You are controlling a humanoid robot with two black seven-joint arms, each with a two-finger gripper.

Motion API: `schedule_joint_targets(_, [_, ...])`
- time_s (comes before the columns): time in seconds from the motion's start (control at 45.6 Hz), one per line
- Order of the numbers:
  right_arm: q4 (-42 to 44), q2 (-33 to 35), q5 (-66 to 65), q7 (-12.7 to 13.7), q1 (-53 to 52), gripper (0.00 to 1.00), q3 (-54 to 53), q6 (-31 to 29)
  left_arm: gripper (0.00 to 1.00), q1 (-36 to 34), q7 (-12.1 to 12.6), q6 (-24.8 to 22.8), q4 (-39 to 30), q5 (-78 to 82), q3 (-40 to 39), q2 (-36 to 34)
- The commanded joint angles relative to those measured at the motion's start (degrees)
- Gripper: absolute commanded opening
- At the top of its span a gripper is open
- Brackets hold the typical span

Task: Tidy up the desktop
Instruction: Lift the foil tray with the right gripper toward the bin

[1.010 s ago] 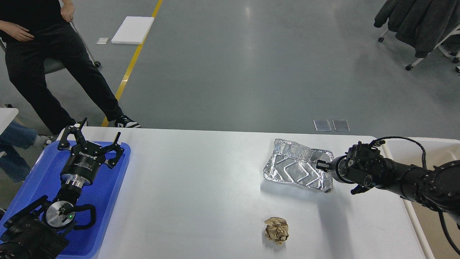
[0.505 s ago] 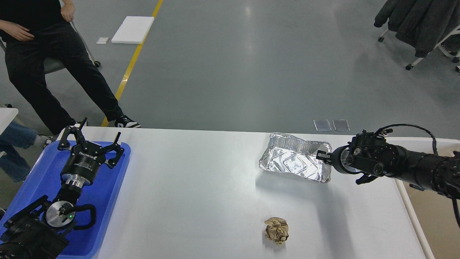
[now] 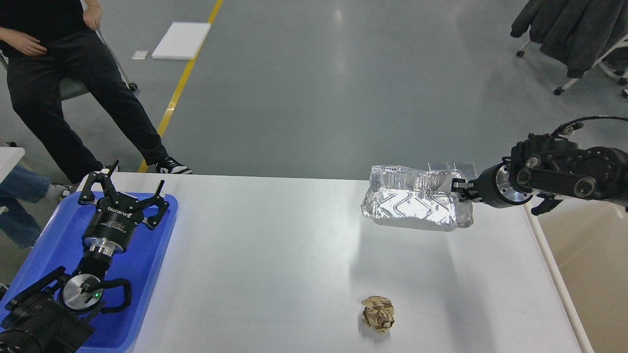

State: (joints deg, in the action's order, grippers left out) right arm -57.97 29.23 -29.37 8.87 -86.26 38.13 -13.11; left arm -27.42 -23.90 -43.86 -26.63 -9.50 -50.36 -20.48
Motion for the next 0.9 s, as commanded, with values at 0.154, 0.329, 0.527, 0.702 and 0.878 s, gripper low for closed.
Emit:
schedule_joint_targets(0.154, [-11.46,8.57,-4.21,0.09,-16.3,0.0,0.54,-11.76,0.99,0.0,0.08,0.0,0.0,0.0,0.0,0.0])
schedule_joint_targets(0.329, [-13.21,10.5,-4.29,0.27,-22.1,0.0,0.63,-15.71,0.99,0.0,0.0,0.0,0.0,0.0,0.0,0.0])
schedule_joint_targets(0.527, [-14.45,12.08,-4.3,0.62,-27.2,0.0,0.45,-20.98,0.99,0.0,0.08,0.0,0.0,0.0,0.0,0.0])
schedule_joint_targets(0.702, [-14.45,12.52,-4.3,0.62,-29.84,0.0,0.45,-23.01,0.99,0.0,0.08,0.0,0.0,0.0,0.0,0.0])
schedule_joint_targets(0.878, [-14.45,12.61,-4.56,0.62,-31.6,0.0,0.54,-23.27,0.99,0.0,0.08,0.0,0.0,0.0,0.0,0.0])
